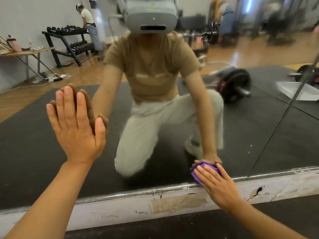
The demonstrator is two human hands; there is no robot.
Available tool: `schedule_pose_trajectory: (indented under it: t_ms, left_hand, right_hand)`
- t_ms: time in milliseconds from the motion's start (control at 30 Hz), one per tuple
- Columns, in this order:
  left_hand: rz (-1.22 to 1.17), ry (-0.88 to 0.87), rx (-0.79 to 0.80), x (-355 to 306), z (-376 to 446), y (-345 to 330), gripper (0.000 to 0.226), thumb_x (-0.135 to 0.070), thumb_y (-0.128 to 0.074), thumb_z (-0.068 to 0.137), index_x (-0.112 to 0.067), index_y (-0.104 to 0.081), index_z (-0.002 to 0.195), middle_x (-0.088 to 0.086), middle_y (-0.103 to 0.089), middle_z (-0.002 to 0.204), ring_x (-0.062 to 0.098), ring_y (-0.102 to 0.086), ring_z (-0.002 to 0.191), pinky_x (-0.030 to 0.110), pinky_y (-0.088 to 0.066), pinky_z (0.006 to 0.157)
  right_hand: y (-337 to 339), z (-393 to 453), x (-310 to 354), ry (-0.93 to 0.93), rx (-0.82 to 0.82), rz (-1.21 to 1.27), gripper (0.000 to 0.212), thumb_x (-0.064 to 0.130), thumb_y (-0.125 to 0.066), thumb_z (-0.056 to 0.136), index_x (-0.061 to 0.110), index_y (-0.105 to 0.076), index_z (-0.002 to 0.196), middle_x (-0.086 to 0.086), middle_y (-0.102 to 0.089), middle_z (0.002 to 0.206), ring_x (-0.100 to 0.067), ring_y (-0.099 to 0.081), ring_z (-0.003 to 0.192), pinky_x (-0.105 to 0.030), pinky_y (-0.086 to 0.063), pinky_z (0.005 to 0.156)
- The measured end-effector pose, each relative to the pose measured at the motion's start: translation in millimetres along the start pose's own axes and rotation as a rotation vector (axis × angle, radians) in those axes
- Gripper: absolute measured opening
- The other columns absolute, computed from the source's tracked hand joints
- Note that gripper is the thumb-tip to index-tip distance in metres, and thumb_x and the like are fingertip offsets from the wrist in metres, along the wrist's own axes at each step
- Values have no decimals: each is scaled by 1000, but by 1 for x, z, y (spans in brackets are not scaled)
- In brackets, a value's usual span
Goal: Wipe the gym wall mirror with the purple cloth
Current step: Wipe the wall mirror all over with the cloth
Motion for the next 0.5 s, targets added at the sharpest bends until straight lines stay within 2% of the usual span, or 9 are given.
schedule_pose_trajectory:
  t_ms: [67,167,267,333,400,500]
  left_hand:
    - [-5,2,5,-1,0,1,61,-28,-34,105,-6,-16,159,21,-23,158,21,-1,156,46,-2,125]
    - [-10,18,23,-3,1,4,58,-28,-33,105,0,-22,155,26,-22,156,19,0,156,45,-1,126]
    - [-12,33,32,-5,2,6,57,-29,-31,107,1,-22,154,28,-23,156,18,1,156,45,-1,126]
    - [-21,51,33,-8,2,7,57,-29,-30,107,2,-22,154,29,-23,156,17,2,156,46,0,125]
    - [-20,71,34,-11,0,5,57,-28,-29,107,4,-21,154,33,-24,155,18,3,155,47,0,125]
    - [-13,91,50,-10,-2,2,58,-28,-26,107,3,-18,155,37,-24,155,19,4,155,50,0,125]
  right_hand:
    - [-4,3,33,-301,-85,153,55,35,-10,111,17,1,162,1,6,170,-17,2,156,-42,2,126]
    - [-9,23,72,-730,-224,461,60,38,-19,110,16,5,161,2,9,169,-17,4,156,-37,0,126]
    - [-5,50,94,-1109,-366,759,75,26,-41,107,27,13,159,5,11,168,-13,5,155,-39,-3,126]
    - [5,70,103,-1317,-504,923,76,21,-39,104,24,13,159,-2,9,167,-6,9,153,-33,-1,125]
    - [12,88,108,-1530,-571,1085,69,22,-34,104,15,12,155,-5,13,166,1,11,149,-19,3,123]
    - [16,98,108,-1641,-644,1191,70,26,-30,104,7,10,157,-1,15,165,-1,10,149,-7,4,116]
Point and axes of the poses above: each hand's wrist, its own z-axis towards the middle knuckle, its own y-axis out of the back of the hand, x = y × z, the point moved 2 cm from there along z, towards the middle knuckle
